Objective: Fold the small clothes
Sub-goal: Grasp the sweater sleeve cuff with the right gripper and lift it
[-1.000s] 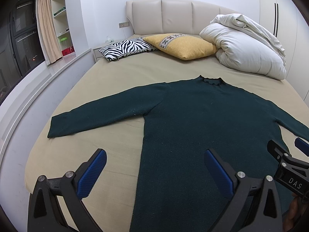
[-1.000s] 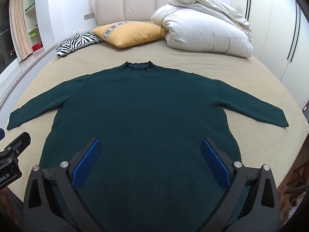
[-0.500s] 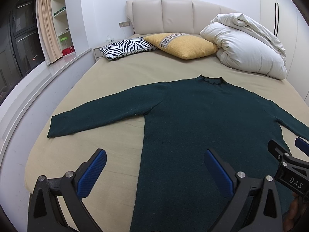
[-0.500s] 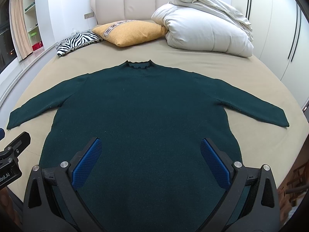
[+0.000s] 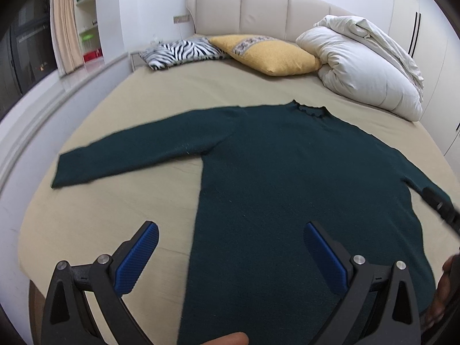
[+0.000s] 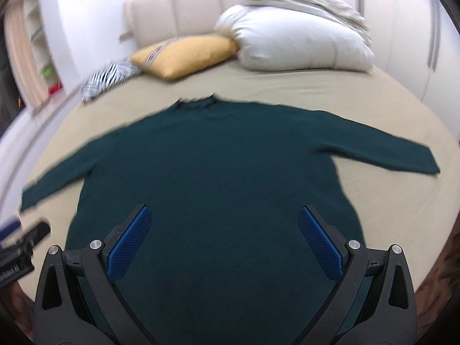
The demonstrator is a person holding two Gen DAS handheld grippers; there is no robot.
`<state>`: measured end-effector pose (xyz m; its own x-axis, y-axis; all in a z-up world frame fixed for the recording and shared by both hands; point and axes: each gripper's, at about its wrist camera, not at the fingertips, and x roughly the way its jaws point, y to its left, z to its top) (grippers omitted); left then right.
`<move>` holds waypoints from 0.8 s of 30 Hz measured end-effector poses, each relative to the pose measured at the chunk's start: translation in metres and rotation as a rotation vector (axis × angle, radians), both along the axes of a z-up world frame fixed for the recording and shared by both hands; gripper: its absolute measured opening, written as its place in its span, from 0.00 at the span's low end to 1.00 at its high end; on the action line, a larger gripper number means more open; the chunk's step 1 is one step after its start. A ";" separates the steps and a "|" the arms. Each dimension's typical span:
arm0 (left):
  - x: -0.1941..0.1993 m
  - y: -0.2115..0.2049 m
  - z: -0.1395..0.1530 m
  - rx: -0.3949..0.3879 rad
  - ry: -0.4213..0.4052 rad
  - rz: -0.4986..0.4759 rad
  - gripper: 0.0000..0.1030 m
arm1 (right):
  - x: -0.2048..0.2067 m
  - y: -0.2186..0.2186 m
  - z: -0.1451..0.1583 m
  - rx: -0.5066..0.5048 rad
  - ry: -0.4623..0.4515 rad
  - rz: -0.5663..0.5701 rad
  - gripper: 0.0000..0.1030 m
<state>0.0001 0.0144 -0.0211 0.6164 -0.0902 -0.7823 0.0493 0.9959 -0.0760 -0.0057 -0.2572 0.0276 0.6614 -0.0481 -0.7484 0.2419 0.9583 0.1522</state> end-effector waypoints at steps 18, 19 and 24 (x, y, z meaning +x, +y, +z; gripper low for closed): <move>0.065 -0.058 -0.039 -0.019 0.130 -0.169 1.00 | -0.092 -0.463 -0.136 0.611 -0.167 -0.853 0.65; 0.069 -0.062 -0.042 -0.019 0.157 -0.173 1.00 | -0.090 -0.470 -0.138 0.611 -0.178 -0.852 0.64; 0.076 -0.063 -0.048 -0.043 0.160 -0.148 1.00 | -0.066 -0.502 -0.148 0.604 -0.195 -0.822 0.30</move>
